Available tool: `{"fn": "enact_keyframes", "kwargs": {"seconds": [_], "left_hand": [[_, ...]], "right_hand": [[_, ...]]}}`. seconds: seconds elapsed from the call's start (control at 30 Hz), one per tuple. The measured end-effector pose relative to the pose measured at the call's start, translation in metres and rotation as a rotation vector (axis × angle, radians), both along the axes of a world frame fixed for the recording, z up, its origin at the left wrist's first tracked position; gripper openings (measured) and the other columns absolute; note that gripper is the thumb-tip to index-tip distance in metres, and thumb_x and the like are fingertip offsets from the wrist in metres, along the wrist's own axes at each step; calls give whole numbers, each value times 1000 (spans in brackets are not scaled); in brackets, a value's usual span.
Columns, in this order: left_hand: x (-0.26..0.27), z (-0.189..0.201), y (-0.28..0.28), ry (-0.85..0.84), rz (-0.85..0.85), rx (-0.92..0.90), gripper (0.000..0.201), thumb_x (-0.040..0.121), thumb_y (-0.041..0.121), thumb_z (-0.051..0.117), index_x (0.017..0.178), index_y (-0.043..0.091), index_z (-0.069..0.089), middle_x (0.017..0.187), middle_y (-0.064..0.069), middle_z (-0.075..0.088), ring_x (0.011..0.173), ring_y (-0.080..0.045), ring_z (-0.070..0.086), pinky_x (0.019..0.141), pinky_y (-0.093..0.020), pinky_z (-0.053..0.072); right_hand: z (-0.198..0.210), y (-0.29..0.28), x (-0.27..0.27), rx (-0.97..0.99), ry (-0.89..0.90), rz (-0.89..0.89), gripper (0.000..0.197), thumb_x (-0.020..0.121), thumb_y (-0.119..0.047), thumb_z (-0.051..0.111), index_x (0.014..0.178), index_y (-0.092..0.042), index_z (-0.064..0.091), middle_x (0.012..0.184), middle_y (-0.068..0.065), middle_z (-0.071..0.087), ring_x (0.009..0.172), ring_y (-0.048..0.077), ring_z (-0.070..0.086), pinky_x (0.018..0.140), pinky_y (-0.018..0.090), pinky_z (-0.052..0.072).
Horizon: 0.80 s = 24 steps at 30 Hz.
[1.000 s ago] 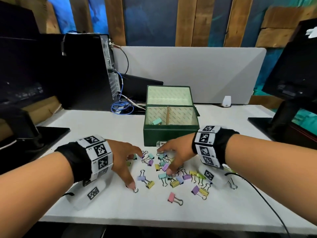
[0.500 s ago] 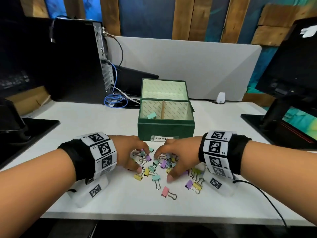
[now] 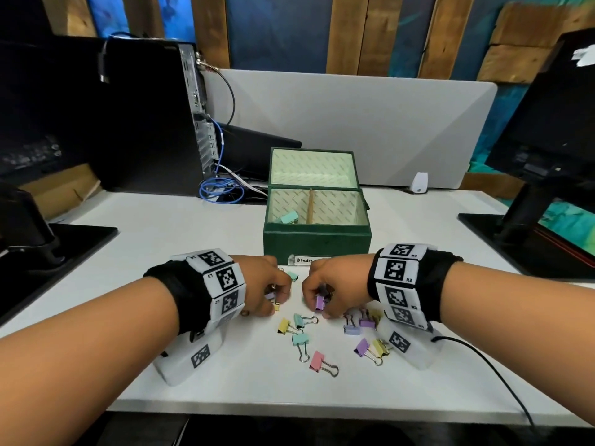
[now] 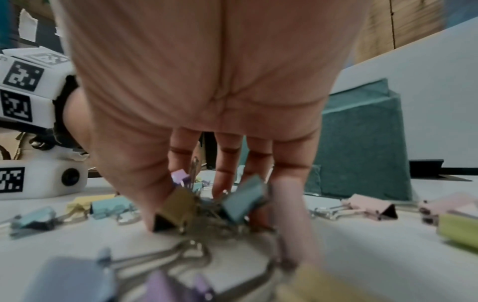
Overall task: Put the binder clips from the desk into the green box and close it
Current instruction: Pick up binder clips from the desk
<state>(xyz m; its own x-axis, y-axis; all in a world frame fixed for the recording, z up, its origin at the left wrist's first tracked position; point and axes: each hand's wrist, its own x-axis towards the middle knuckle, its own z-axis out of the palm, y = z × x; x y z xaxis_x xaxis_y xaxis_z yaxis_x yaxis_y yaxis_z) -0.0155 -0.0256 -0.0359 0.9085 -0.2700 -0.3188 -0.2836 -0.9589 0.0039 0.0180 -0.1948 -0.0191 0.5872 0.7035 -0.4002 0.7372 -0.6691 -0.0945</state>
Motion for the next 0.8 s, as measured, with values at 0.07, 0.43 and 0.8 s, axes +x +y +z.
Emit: {"fn": "enact_keyframes", "kwargs": {"seconds": [0.07, 0.43, 0.8], "left_hand": [[1, 0, 1, -10, 2, -2, 24, 77, 29, 64, 100, 33, 58, 98, 9, 40, 89, -15, 48, 80, -30, 45], [1, -2, 2, -83, 15, -67, 20, 68, 13, 65, 74, 28, 54, 91, 9, 49, 88, -17, 56, 79, -32, 51], [4, -1, 2, -43, -18, -69, 22, 72, 8, 64, 76, 28, 55, 93, 8, 48, 98, -21, 58, 84, -35, 52]], "right_hand": [[0, -1, 3, 5, 6, -4, 19, 81, -18, 68, 99, -21, 65, 108, 0, 49, 100, 21, 55, 88, 36, 50], [3, -5, 21, 149, 91, -189, 16, 79, -9, 66, 83, -24, 66, 74, -18, 58, 62, 5, 60, 63, 23, 55], [-4, 8, 14, -15, 74, -41, 17, 79, -14, 68, 90, -24, 60, 83, -8, 53, 69, 10, 49, 58, 18, 40]]}}
